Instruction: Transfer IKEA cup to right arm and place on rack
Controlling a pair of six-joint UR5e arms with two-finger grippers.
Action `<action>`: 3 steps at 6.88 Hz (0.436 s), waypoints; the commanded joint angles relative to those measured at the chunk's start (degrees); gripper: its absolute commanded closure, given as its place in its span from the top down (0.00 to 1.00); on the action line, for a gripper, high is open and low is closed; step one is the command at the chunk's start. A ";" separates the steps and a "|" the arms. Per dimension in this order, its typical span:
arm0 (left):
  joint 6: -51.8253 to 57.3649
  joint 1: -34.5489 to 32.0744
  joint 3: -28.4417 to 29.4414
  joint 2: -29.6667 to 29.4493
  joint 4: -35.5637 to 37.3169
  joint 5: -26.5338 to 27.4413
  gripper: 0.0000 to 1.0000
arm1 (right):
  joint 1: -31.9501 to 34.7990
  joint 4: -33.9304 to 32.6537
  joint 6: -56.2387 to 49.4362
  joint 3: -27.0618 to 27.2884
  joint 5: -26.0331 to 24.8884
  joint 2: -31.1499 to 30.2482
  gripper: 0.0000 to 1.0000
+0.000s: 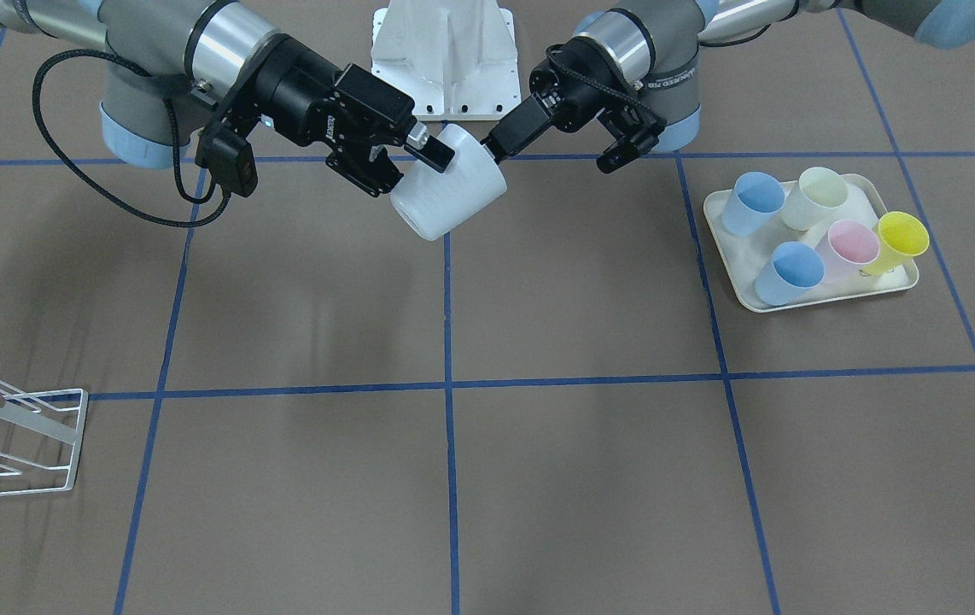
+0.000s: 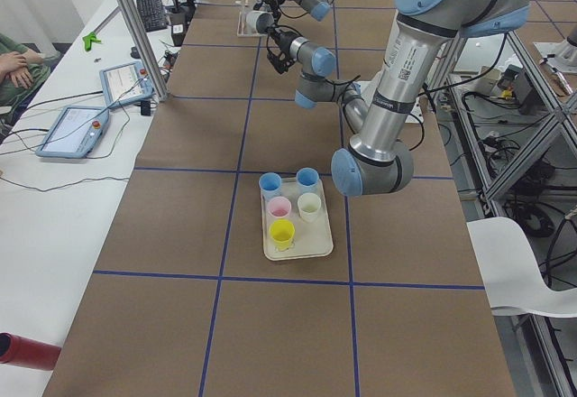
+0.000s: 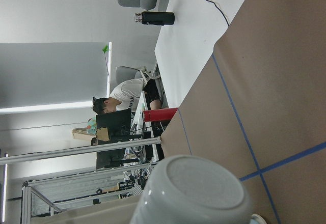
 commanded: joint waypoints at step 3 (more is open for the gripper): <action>-0.06 0.18 -0.12 -0.44 0.05 0.09 0.00 | -0.40 0.12 0.04 -0.31 -0.20 0.06 0.89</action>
